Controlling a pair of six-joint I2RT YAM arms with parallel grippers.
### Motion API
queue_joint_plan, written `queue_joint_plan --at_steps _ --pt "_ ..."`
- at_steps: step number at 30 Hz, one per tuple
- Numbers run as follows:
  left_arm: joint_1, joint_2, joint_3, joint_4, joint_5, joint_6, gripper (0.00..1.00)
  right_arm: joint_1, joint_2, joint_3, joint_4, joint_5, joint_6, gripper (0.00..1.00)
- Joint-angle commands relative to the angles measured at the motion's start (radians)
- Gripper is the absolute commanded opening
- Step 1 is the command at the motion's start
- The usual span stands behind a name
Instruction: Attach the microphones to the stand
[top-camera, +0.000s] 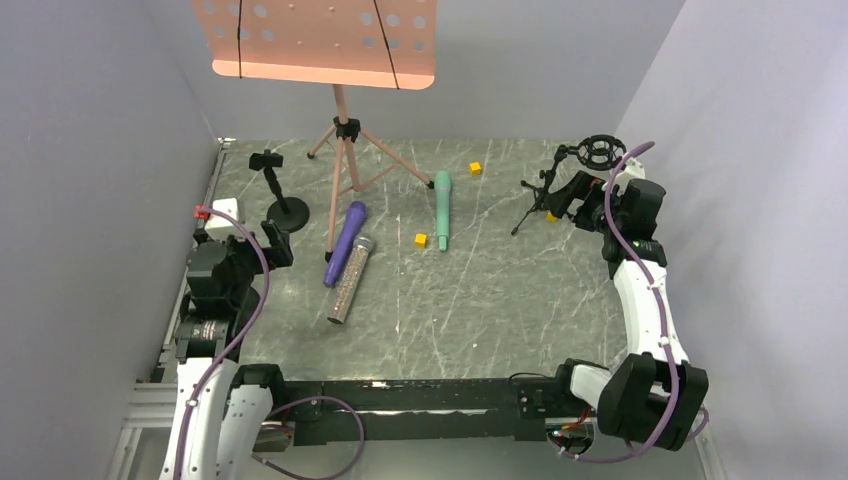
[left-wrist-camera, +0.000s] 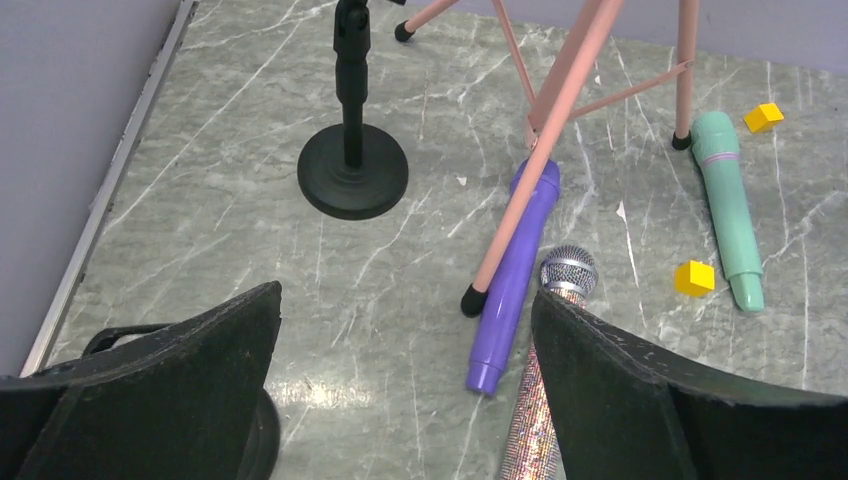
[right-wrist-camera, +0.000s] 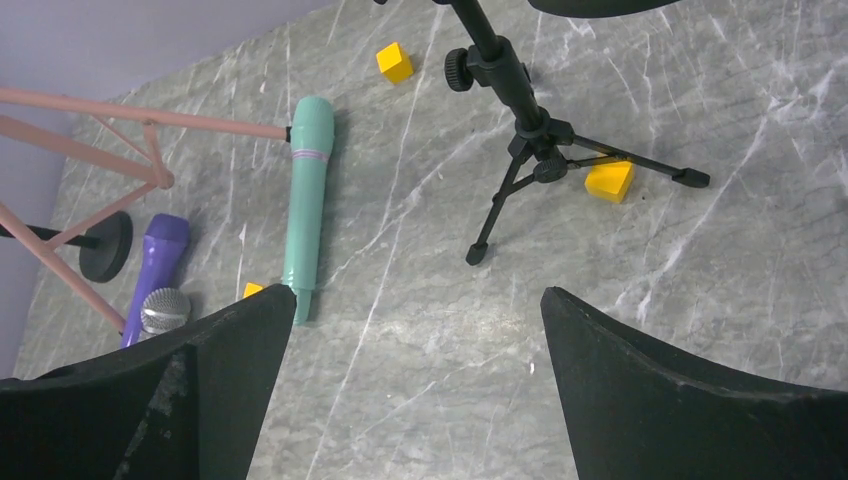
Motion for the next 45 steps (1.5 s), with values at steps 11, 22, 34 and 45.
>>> queue_joint_plan --at_steps 11,22,34,45 --pt "0.006 -0.041 -0.04 0.024 0.061 -0.06 0.99 -0.019 -0.047 -0.019 0.064 -0.087 -0.035 1.0" --pt "0.008 0.079 0.21 -0.032 0.244 -0.12 0.99 -0.005 -0.072 -0.088 0.105 -0.596 -0.323 1.0" --pt "0.091 0.465 0.521 -0.003 0.3 -0.199 0.99 0.002 -0.065 0.017 -0.119 -0.603 -0.487 1.0" --pt "0.133 0.657 0.55 0.023 0.17 -0.016 0.92 0.002 -0.088 0.006 -0.102 -0.581 -0.48 1.0"
